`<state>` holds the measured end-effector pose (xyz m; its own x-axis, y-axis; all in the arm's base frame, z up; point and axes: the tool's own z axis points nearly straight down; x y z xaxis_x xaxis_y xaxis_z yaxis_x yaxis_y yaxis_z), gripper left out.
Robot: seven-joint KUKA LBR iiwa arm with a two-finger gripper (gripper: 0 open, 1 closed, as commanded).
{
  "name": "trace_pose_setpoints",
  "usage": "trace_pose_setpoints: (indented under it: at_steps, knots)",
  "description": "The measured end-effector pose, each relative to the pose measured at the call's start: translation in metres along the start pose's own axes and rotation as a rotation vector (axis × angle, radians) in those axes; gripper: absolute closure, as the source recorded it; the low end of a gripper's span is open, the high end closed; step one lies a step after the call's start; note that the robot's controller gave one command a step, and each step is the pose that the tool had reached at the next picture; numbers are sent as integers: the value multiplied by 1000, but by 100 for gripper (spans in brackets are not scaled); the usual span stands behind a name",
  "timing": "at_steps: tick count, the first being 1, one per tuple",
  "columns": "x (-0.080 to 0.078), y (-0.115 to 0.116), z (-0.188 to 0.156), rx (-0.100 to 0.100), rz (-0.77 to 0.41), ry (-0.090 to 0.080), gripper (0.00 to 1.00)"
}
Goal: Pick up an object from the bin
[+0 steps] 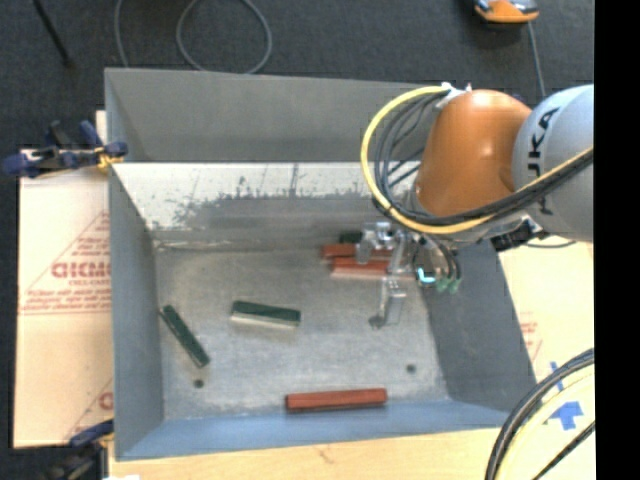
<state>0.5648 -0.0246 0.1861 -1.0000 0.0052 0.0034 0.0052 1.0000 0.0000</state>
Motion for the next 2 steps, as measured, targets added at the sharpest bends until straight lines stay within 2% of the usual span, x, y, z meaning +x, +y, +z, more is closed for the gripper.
trace_pose_setpoints:
  at_steps: [1, 2]
  knots:
    - [-34, 47, 111, -2, 169, -1, 0]
    - [3, 113, 116, -3, 307, -2, 0]
